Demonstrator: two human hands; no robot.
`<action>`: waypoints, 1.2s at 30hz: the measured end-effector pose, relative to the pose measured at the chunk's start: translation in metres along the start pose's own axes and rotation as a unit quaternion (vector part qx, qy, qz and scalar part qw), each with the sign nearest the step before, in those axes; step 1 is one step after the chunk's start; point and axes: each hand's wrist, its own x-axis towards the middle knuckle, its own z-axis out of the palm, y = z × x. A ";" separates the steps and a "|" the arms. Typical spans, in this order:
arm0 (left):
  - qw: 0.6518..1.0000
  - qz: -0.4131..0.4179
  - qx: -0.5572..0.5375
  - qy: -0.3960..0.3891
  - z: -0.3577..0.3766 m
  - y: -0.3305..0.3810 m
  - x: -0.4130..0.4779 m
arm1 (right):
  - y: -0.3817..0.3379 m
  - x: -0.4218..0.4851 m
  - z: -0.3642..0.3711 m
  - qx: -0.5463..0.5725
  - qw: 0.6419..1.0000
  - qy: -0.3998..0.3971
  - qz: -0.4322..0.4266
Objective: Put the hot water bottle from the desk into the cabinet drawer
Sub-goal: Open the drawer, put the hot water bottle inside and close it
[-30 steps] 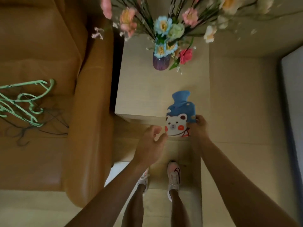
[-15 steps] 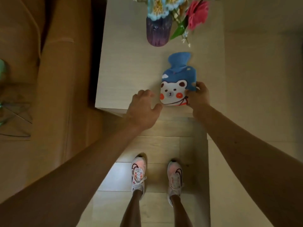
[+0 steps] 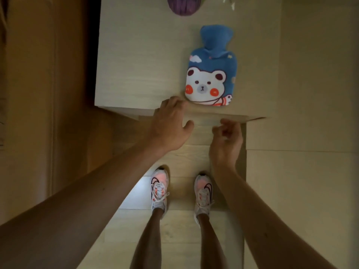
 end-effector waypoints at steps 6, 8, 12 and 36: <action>0.995 0.053 0.064 0.054 0.018 -0.012 -0.005 | 0.047 0.022 0.042 0.224 0.890 -0.101 0.385; 0.992 0.067 0.088 0.064 0.024 -0.017 -0.007 | 0.059 0.034 0.055 0.298 0.858 -0.131 0.398; 0.987 0.084 0.120 0.067 0.038 -0.026 -0.009 | 0.072 0.053 0.077 0.406 0.817 -0.148 0.380; 0.980 0.091 0.175 0.025 0.046 -0.036 -0.008 | 0.103 0.059 0.108 0.548 0.756 -0.057 0.353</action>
